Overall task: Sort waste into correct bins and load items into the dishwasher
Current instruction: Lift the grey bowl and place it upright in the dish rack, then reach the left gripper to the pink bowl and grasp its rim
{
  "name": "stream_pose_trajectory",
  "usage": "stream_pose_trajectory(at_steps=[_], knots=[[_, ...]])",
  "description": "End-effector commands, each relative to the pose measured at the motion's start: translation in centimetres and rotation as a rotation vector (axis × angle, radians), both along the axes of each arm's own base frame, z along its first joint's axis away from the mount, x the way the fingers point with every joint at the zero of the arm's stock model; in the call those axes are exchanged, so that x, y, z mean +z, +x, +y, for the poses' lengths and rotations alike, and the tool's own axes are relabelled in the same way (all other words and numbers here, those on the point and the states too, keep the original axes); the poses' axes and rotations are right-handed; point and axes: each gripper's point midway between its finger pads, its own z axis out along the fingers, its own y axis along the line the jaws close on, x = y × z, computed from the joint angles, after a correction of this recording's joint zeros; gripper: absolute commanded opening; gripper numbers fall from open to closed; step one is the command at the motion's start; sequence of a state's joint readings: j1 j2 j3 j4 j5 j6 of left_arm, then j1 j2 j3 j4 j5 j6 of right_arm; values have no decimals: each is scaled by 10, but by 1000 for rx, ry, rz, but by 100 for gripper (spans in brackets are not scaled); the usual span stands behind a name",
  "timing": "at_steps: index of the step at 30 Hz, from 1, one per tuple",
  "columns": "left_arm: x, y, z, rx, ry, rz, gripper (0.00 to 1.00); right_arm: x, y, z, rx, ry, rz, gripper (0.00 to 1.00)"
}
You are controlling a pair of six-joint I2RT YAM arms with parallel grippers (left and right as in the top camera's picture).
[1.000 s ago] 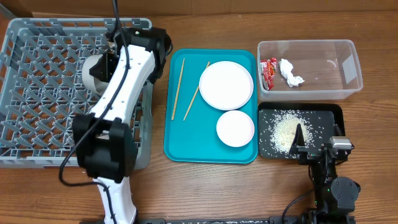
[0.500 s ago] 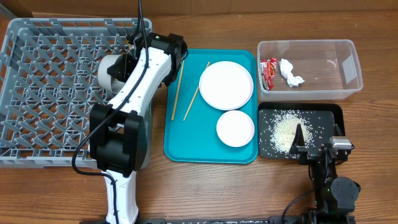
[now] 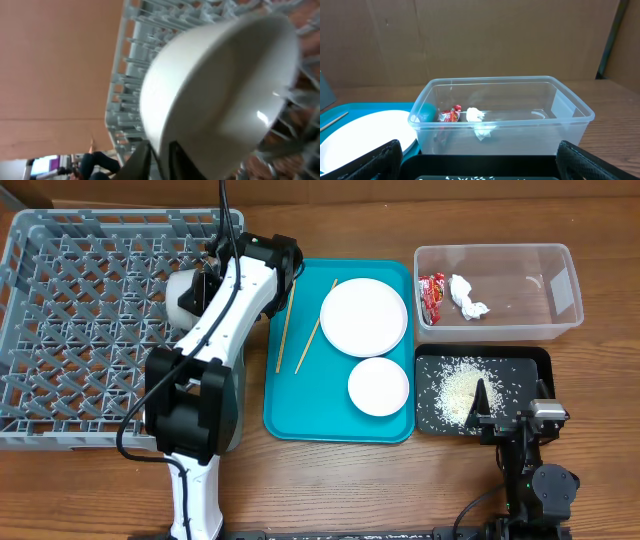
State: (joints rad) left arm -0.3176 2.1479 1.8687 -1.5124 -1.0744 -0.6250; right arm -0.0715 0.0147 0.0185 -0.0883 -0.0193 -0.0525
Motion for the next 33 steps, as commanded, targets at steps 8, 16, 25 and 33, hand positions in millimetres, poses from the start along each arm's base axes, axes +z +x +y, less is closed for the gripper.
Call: stream_pose_trajectory(at_steps=[8,16,25,33], knots=[[-17,-14,-20,-15,-128,121,56,-1,0,0,-2,-1,-9,100],[24,-5,-48,-14,-352,24,73,-1,0,0,-2,-1,-9,100],[9,-1,-176,-227,-1066,154,81,-1,0,0,-2,-1,-9,100],[-17,-40,-238,-257,-1276,344,60,-1,0,0,-2,-1,-9,100]])
